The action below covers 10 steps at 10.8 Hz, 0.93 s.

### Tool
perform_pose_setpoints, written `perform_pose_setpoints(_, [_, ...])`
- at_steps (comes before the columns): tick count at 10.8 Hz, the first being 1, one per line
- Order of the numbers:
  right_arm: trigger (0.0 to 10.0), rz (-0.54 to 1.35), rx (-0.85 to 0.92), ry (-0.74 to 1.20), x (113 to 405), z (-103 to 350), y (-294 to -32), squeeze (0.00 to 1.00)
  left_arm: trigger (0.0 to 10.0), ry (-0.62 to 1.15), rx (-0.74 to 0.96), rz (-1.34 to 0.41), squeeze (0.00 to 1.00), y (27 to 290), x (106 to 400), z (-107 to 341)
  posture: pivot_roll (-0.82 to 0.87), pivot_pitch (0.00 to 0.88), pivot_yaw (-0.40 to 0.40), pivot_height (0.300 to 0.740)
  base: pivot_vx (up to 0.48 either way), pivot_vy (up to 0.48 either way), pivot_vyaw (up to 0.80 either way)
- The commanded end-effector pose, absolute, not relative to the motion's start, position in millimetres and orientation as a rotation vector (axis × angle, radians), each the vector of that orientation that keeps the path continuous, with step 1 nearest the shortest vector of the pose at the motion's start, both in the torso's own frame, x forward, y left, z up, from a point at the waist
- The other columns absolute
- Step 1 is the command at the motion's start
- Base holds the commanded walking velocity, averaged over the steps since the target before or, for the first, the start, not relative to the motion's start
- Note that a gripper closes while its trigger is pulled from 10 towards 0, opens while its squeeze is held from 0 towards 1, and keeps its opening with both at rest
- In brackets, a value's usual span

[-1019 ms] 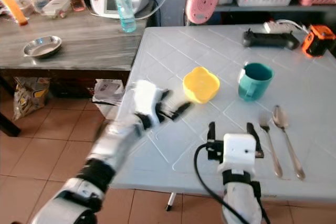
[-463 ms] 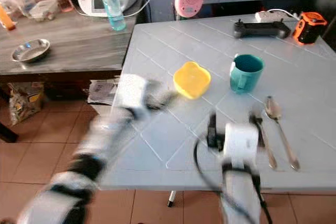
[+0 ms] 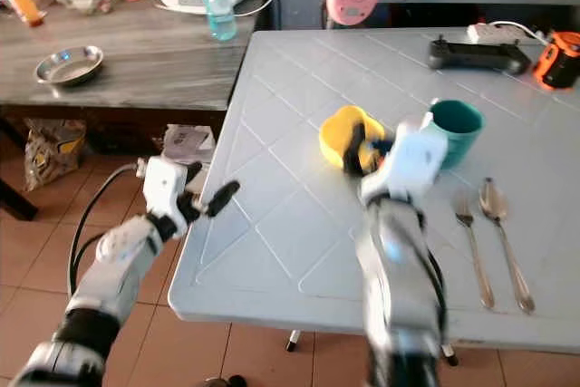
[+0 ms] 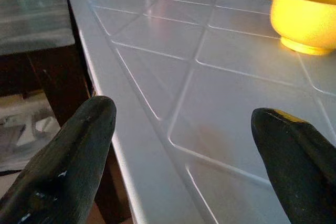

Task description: Setting the table

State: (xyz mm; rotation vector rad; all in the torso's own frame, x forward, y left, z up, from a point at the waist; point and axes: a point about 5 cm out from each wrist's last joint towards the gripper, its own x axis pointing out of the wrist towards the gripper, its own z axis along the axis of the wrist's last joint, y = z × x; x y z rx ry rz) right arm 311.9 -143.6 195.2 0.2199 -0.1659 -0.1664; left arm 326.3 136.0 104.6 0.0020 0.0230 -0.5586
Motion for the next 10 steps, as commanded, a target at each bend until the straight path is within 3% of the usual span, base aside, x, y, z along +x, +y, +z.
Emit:
perform_pose_setpoints(1, [10.0, -0.188, 0.266, -0.117, 316.3, 189.6, -143.7, 0.00, 10.0, 0.036, 0.012, -0.600, 0.00, 132.8, 322.7, 104.5, 0.05, 0.106, 0.034, 0.740, 0.000, 0.000, 0.00])
perform_pose_setpoints(5, [10.0, -0.270, 0.337, -0.068, 328.8, 192.5, -149.9, 0.00, 10.0, 0.064, 0.041, -0.772, 0.00, 139.7, 313.2, 110.8, 0.06, 0.107, 0.029, 0.740, 0.000, 0.000, 0.00])
perform_pose_setpoints(10, [10.0, -0.344, 0.451, -0.024, 340.1, 185.5, -175.7, 0.00, 10.0, 0.008, -0.044, -0.841, 0.00, 122.5, 311.7, 131.9, 0.07, 0.119, 0.029, 0.740, 0.000, 0.000, 0.00])
